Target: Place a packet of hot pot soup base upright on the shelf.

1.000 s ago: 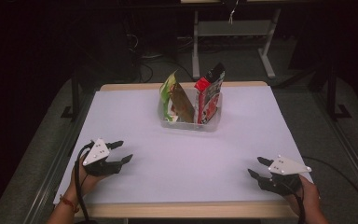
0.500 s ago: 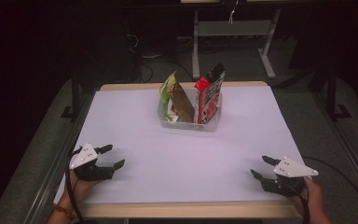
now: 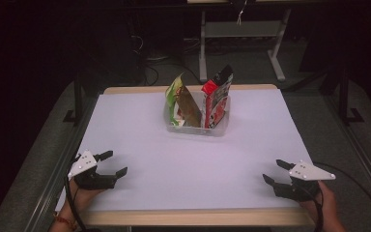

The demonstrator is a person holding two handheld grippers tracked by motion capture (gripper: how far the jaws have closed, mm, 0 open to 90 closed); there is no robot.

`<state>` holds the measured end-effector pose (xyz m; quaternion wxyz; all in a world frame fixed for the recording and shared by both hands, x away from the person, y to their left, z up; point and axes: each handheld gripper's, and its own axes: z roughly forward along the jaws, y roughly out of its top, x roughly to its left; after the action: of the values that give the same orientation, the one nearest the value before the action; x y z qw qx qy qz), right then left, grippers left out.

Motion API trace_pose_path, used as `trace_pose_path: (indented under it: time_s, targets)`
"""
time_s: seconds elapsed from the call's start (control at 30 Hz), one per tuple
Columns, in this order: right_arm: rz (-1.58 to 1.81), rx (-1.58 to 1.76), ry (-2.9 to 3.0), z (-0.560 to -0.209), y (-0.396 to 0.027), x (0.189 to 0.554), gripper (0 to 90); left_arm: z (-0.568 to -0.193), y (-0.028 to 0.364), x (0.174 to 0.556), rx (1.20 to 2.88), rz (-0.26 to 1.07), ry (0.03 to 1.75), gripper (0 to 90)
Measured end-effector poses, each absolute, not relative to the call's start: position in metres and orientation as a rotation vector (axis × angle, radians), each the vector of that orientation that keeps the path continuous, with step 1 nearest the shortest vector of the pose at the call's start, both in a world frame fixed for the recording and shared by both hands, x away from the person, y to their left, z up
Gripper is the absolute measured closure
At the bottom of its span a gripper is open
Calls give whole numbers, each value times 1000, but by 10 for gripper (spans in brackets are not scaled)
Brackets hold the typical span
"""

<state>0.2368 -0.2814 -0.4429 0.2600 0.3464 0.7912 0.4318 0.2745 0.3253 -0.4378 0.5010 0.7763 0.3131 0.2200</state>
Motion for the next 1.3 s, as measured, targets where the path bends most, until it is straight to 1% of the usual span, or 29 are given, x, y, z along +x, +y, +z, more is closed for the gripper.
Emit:
trace_pose_path:
  time_s: [0.53, 1.3]
  targets:
    - [1173, 950, 2139, -442, -278, 236, 296, -435, 324, 270, 1885, 549, 717, 138]
    - [1145, 965, 2141, -445, -281, 237, 291, -437, 321, 277, 1883, 526, 712, 140]
